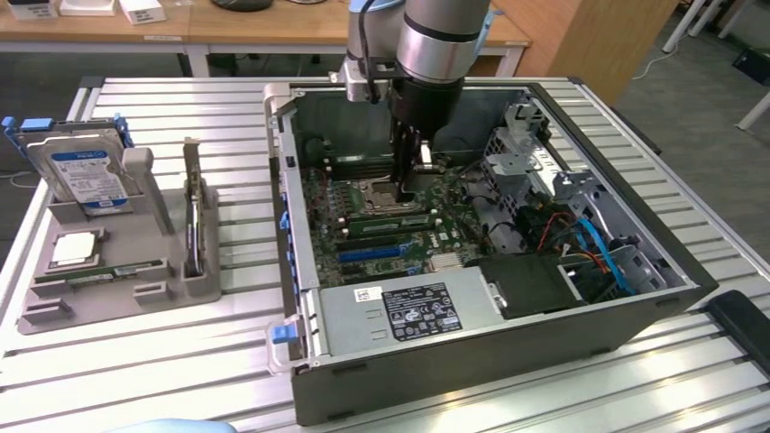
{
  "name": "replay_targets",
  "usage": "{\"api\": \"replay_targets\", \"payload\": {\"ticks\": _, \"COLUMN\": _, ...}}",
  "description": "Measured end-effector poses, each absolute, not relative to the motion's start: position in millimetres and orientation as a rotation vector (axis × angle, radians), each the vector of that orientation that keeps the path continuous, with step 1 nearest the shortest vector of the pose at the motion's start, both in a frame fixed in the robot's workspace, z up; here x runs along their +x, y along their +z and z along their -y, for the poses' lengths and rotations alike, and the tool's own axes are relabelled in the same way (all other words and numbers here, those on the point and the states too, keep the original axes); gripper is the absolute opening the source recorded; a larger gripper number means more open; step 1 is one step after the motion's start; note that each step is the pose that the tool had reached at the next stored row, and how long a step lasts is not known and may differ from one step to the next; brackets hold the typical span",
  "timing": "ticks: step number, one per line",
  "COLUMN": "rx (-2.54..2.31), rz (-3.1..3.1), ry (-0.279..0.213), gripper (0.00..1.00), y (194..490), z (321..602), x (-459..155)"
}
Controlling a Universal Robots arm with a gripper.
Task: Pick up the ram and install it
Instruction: 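Press down the ram until it locks into place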
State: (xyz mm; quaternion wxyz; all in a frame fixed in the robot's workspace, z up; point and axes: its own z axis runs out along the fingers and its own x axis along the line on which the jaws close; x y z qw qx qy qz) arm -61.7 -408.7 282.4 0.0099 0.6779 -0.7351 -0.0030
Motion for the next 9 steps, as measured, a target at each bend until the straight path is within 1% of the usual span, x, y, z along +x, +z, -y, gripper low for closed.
{"api": "replay_targets", "payload": {"ticks": 9, "rx": 2.118, "rz": 2.297, "ry": -0.014, "gripper": 0.44, "y": 282.5, "z": 408.7, "x": -61.7}}
